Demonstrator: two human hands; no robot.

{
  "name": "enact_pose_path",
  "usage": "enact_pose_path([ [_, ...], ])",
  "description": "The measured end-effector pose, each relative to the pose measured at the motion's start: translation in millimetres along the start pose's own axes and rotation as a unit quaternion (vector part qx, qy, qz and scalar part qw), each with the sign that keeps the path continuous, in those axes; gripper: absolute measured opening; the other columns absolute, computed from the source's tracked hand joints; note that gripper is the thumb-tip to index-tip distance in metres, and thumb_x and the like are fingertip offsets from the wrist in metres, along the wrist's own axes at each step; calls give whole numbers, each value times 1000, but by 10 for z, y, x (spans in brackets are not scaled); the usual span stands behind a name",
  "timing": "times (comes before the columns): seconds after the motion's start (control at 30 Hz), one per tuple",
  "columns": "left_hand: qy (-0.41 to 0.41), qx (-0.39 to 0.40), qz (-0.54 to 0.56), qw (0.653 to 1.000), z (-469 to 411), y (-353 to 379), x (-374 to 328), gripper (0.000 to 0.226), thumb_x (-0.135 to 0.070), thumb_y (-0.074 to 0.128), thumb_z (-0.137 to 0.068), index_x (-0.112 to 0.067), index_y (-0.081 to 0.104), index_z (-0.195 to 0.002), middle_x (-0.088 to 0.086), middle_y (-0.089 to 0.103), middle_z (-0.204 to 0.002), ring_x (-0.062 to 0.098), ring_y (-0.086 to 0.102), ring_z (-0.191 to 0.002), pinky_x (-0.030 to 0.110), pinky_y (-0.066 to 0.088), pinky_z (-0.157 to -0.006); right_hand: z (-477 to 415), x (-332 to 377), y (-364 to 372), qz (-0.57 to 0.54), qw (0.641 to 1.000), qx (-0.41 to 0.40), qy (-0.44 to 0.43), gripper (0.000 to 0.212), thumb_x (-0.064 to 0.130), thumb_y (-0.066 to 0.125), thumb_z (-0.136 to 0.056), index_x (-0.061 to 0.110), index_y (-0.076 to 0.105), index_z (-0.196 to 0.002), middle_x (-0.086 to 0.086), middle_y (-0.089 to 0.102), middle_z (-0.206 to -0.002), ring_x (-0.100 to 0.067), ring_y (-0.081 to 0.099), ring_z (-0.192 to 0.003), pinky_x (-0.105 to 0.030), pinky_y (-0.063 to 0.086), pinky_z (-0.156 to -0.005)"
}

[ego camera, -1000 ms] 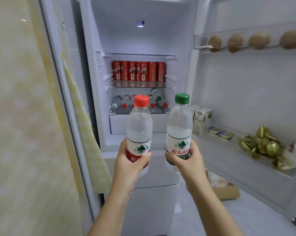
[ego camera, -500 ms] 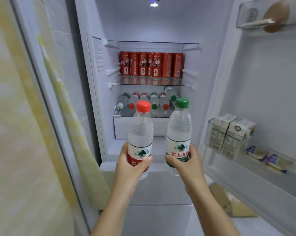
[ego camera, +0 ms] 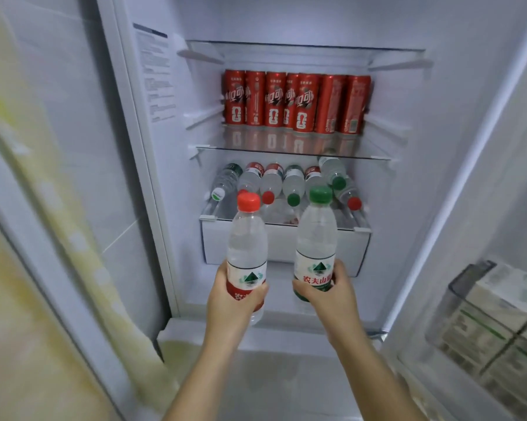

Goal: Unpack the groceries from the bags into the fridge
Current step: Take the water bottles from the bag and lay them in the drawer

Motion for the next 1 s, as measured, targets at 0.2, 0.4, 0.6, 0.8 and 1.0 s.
enact_pose_path([
  [0.2,-44,31,2,999,-531,139,339,63,0,78,-75,-24,46,-123,-9,63,-102,1,59,-86,4,44,-53,-440,-273,195,52,998,-14,24,63,8,83,-71,27,47,-118,12,63,-104,-3,62,-92,-12,47,-60],
  [0.4,-46,82,-20,995,-976,265,586,62,-4,79,-75,-28,45,-122,-13,63,-102,-2,60,-87,5,46,-56,-734,-537,347,83,994,-51,46,64,10,84,-67,28,47,-116,13,64,-101,-9,64,-92,-34,57,-77],
  [0.6,-57,98,-19,993,-1165,333,816,64,-3,81,-73,-30,46,-120,-7,66,-103,4,64,-90,11,50,-59,-836,-746,413,97,992,-62,57,63,10,84,-68,27,49,-117,11,65,-102,-10,65,-92,-35,59,-77],
  [0.8,-52,111,-28,992,-1272,388,899,65,-3,80,-73,-26,46,-123,-5,65,-105,4,64,-91,12,50,-59,-935,-806,457,112,990,-54,65,61,11,84,-68,29,47,-114,12,64,-101,-8,64,-91,-24,54,-70],
  [1.0,-55,126,-53,989,-1376,420,944,69,-11,81,-73,-25,44,-129,-9,64,-110,-1,61,-95,10,47,-66,-981,-798,466,128,989,-19,67,62,14,83,-72,28,45,-118,15,63,-105,1,61,-91,-12,48,-65],
])
Point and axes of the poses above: each hand's wrist, its own z-axis away from the middle knuckle, its own y-axis out of the palm, x = y × z, the point moved 6 cm from there along -z, towards the middle knuckle
